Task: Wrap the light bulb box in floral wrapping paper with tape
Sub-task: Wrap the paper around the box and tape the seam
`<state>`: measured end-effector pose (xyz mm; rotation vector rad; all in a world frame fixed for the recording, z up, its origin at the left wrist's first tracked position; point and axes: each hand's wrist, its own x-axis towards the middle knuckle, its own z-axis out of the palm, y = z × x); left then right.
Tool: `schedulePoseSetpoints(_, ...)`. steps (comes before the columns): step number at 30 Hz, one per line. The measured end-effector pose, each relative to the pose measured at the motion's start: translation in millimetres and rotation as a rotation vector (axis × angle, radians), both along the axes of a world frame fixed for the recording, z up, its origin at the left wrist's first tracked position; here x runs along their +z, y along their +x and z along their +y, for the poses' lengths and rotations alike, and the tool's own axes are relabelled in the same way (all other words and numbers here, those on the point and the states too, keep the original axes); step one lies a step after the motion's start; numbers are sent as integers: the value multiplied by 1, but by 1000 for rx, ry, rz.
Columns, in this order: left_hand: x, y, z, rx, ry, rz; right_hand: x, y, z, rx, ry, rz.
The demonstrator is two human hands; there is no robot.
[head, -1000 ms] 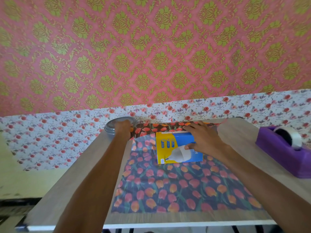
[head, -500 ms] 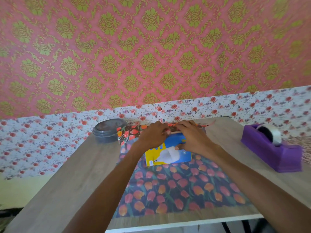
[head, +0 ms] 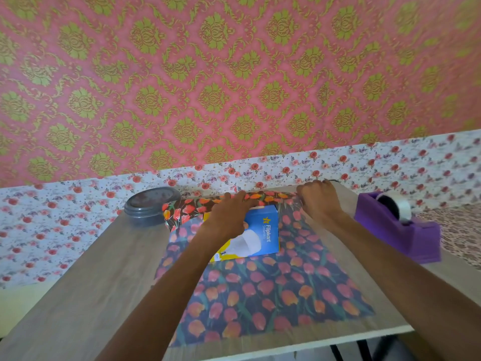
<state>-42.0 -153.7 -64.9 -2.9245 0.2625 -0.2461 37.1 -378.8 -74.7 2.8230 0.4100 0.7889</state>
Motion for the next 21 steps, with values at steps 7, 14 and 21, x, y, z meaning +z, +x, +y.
schedulePoseSetpoints(7, -6, 0, -4, 26, 73, -66, -2, 11, -10, 6, -39, -100)
schedulePoseSetpoints(14, -21, -3, -11, 46, -28, -170, -11, -5, -21, -47, 154, -42)
schedulePoseSetpoints(21, -41, -4, -31, 31, 68, -293, -36, -27, -45, -96, 150, 7)
